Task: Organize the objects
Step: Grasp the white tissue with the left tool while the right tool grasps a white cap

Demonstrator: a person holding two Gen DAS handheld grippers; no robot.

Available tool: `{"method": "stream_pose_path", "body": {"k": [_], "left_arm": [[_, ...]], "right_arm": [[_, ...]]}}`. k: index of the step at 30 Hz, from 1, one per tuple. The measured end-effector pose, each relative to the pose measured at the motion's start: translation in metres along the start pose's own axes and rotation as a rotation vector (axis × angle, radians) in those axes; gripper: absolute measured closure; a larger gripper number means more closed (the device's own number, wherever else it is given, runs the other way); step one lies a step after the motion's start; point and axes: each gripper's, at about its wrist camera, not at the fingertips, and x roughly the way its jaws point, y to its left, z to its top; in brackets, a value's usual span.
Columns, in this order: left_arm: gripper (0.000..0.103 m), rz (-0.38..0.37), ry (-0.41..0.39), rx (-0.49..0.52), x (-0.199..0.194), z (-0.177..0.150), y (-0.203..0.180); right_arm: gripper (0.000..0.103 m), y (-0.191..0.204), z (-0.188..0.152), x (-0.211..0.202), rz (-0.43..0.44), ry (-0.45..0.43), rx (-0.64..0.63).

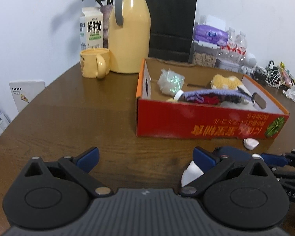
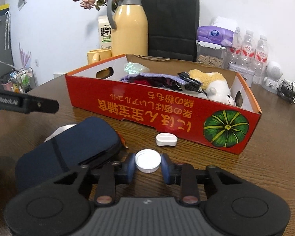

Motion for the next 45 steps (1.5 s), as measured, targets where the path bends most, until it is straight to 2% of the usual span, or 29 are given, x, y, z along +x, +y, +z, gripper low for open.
{"method": "stream_pose_path", "body": {"k": [7,15,20,22,24,27,28,30,34,45], "left_arm": [[0.0,-0.018,0.086,0.006,0.013,-0.012,0.001],[0.0,-0.053,0.096,0.064,0.013,-0.018,-0.015],[0.001,-0.138,0.114,0.086,0.014,-0.021,-0.023],[0.008,-0.172,0.122,0.096,0.014,-0.022,-0.028],[0.02,-0.189,0.112,0.106,0.012,-0.023,-0.033],[0.06,-0.257,0.109,0.102,0.009,-0.023,-0.039],[0.078,-0.299,0.119,0.093,0.008,-0.023,-0.04],[0.08,-0.309,0.112,0.08,0.006,-0.024,-0.043],[0.091,-0.312,0.069,0.04,-0.003,-0.021,-0.039],[0.092,-0.262,-0.024,0.045,-0.023,-0.009,-0.037]], "right_arm": [[0.076,-0.002,0.0,-0.002,-0.01,-0.012,0.014],[0.076,-0.006,-0.001,-0.006,-0.024,-0.031,0.026],[0.076,-0.007,-0.001,-0.007,-0.025,-0.035,0.028],[0.076,-0.007,-0.001,-0.007,-0.024,-0.035,0.026],[0.076,-0.006,-0.002,-0.007,-0.024,-0.034,0.026],[0.076,-0.006,-0.001,-0.007,-0.023,-0.033,0.027],[0.076,-0.006,-0.001,-0.007,-0.022,-0.032,0.027],[0.075,-0.007,-0.002,-0.007,-0.023,-0.033,0.028],[0.075,-0.006,-0.002,-0.008,-0.022,-0.035,0.032],[0.076,-0.007,-0.002,-0.01,-0.017,-0.043,0.031]]}}
